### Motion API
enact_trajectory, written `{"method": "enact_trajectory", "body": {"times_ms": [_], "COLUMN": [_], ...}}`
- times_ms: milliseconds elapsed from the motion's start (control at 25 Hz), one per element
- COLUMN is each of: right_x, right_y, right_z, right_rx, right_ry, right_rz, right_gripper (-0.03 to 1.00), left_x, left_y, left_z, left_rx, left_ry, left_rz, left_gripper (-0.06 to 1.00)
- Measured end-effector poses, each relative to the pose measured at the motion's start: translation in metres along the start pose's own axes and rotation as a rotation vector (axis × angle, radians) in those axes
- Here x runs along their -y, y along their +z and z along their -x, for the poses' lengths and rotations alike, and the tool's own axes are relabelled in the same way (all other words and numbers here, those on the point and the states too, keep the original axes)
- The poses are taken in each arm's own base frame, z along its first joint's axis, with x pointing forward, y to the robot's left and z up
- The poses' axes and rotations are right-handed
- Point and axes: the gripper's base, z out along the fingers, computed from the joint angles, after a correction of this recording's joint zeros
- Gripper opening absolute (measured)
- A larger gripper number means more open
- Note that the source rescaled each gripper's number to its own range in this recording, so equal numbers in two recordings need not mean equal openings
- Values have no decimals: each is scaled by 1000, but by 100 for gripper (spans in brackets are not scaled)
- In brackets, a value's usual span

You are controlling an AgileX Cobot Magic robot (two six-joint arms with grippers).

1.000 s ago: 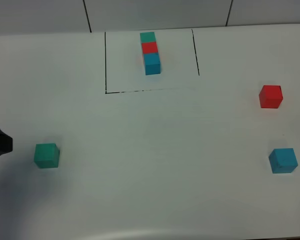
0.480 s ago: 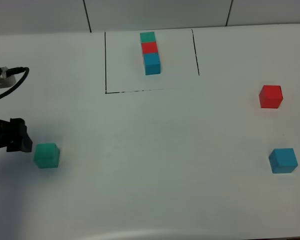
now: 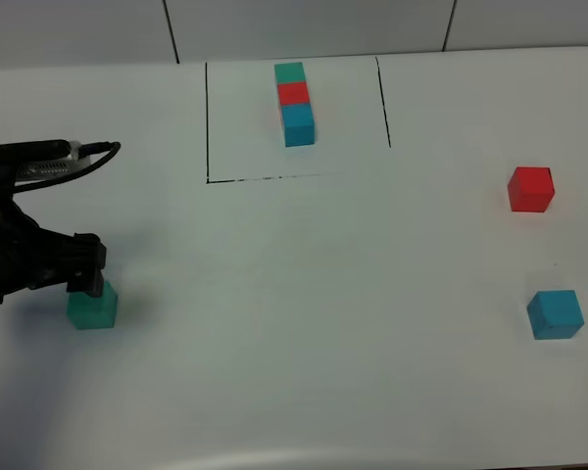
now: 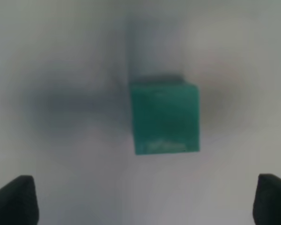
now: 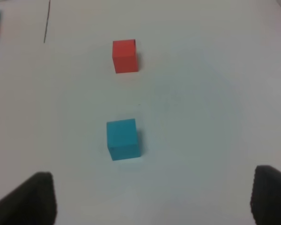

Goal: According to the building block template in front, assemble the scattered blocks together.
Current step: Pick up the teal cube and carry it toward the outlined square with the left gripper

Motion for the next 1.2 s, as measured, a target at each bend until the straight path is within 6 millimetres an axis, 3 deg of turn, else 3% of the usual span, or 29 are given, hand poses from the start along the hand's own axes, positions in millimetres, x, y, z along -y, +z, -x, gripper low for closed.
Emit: {"method": "enact_trajectory", "body": {"times_ms": [680,840,920,1000,1200], "right_x": [0,0,0,0,0], "right_y": [0,0,0,0,0], "right_z": [0,0,0,0,0], "right_rx": [0,0,0,0,0], "right_ry": [0,0,0,0,0], "right_rz": [0,0,0,0,0], "right_gripper": [71,71,71,71,71], "left_x": [12,15,15,15,18], "left_y": [68,79,82,83,77], "left_z": [10,10,9,9,17], "left_rx": [-86,-107,-114,-116,-129], "left_ry": [1,2,0,0,66], "left_rz": [23,21,22,23,18], "left_gripper": [87,57,33,0,0]}}
